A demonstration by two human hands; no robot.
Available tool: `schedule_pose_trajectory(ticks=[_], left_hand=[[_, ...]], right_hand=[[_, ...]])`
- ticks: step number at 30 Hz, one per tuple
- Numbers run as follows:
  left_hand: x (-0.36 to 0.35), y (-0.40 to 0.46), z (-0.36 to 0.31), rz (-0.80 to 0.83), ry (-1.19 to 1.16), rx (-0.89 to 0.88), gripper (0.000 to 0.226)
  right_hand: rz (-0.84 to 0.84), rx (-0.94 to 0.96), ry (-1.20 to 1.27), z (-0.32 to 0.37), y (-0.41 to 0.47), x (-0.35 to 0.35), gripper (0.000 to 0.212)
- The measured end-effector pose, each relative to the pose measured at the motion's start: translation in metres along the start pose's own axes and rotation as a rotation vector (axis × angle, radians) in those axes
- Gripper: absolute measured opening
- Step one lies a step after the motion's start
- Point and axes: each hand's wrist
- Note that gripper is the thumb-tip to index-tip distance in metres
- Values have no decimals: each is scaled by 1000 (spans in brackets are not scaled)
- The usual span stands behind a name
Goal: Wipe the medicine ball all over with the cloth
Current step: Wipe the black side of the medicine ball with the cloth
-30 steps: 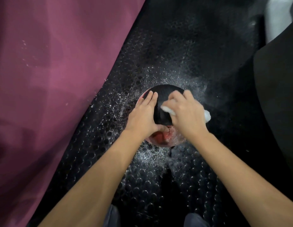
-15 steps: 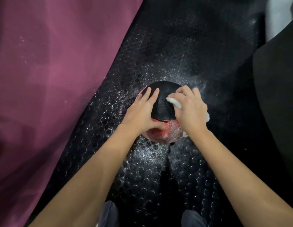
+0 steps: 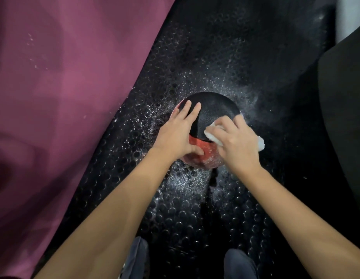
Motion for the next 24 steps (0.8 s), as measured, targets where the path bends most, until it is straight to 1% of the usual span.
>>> schedule_pose_trajectory(ticks=[2,4,5,7,9,12,15,17,19,22,24], left_hand=[[-1,1,-1,-29,8,-9,119],[0,4,-1,-48,7,-18,108],[1,4,0,-47,1,-19,108],[3,4,2,-21,-15,-12,120],[3,4,1,-2,-16,-4,128],[0,6,-2,-13,2,-6,127],[1,5,2,-39,-2,-14,118],[3,2,6,-24,-34,1,123],[4,-1,7,-8,-69,17,129],[4,-2,5,-16,-95,31,130],[5,-3,5,-22,-94,48,131]], right_hand=[[-3,-32,-34,11,9,-3,19],[-19,34,-81,20,9,-8,16],[-31,82,-105,18,3,-8,18],[-56,129,-103,6,-15,-6,27],[-69,82,-60,-6,-28,-2,30],[-80,3,-50,2,-19,-5,24],[-133,66,-128,18,-7,-11,25],[-146,101,-133,12,-13,-12,30],[-153,58,-85,-2,-24,-10,31],[-119,-114,2,-12,-23,-10,29],[-117,-190,38,-6,-17,-12,27]])
Point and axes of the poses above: each hand's wrist, its own y-axis towards the middle knuckle, its own x-axis out of the back of the hand, z = x × y, and after that the axes turned 12 degrees about -y, right-handed
